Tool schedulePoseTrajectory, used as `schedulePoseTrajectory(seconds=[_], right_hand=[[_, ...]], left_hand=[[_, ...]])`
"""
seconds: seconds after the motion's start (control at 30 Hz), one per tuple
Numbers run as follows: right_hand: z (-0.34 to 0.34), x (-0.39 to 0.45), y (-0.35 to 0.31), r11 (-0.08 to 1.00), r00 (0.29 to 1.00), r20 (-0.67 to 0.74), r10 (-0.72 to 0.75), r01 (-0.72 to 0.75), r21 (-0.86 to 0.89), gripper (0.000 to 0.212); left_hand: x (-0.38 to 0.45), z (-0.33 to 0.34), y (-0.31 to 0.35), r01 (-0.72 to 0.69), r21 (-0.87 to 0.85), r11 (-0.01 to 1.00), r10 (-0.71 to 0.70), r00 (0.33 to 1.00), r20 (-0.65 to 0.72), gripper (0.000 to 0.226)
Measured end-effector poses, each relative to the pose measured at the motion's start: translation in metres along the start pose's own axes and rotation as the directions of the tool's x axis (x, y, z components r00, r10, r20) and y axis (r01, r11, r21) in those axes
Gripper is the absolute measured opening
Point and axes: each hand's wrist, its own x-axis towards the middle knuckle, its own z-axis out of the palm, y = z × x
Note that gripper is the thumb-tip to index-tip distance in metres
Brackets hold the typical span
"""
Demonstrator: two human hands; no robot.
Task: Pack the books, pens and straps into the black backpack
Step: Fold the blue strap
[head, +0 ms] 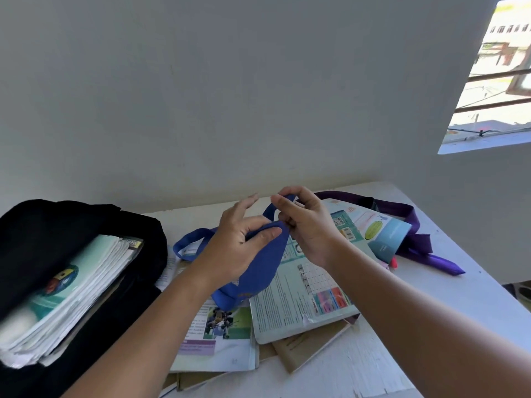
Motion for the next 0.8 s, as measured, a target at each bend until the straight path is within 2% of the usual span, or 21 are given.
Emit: schedulePoseTrajectory(seconds=[0.07,0.17,0.27,0.37,0.43,0.5,0.6,0.8], right_hand=[[0.005,0.001,-0.003,0.997,0.997,0.060,0.047,-0.051,0.058,0.022],[0.008,0.003,-0.005,0.973,0.980,0.145,0.137,-0.160,0.164,0.026],[0.006,0.005,-0.004,0.985,0.987,0.133,0.093,-0.110,0.133,0.018],[0.007,0.009,-0.002,1.000,0.998,0.055,0.016,-0.014,-0.026,0.003],[0.009,0.011,-0.001,0.995,1.000,0.002,-0.023,0.023,-0.101,0.007],[0.008,0.012,-0.001,0.996,0.999,-0.015,-0.032,0.031,-0.089,0.010],[0.010,0.010,-0.005,0.999,1.000,0.020,-0.024,0.025,-0.037,0.006],[0.018,0.008,-0.008,1.000,0.999,0.048,0.003,-0.004,0.027,0.009]], left_hand=[[0.006,0.000,-0.002,-0.014,-0.117,0.993,0.014,1.000,-0.001,0.021],[0.011,-0.001,0.002,0.023,-0.178,0.984,-0.037,0.996,-0.075,0.018],[0.010,-0.005,0.004,0.083,-0.315,0.945,-0.117,0.989,-0.091,0.017],[0.008,-0.010,0.001,0.067,-0.258,0.964,-0.096,0.990,-0.102,0.017],[0.006,-0.011,0.001,0.034,-0.218,0.975,-0.054,0.995,-0.087,0.020],[0.004,-0.011,0.003,0.025,-0.279,0.960,-0.045,0.997,-0.066,0.012],[0.004,-0.010,0.005,-0.026,-0.279,0.960,0.006,0.997,-0.074,0.016],[0.012,-0.009,0.006,-0.082,-0.367,0.927,-0.010,0.971,-0.240,0.010]])
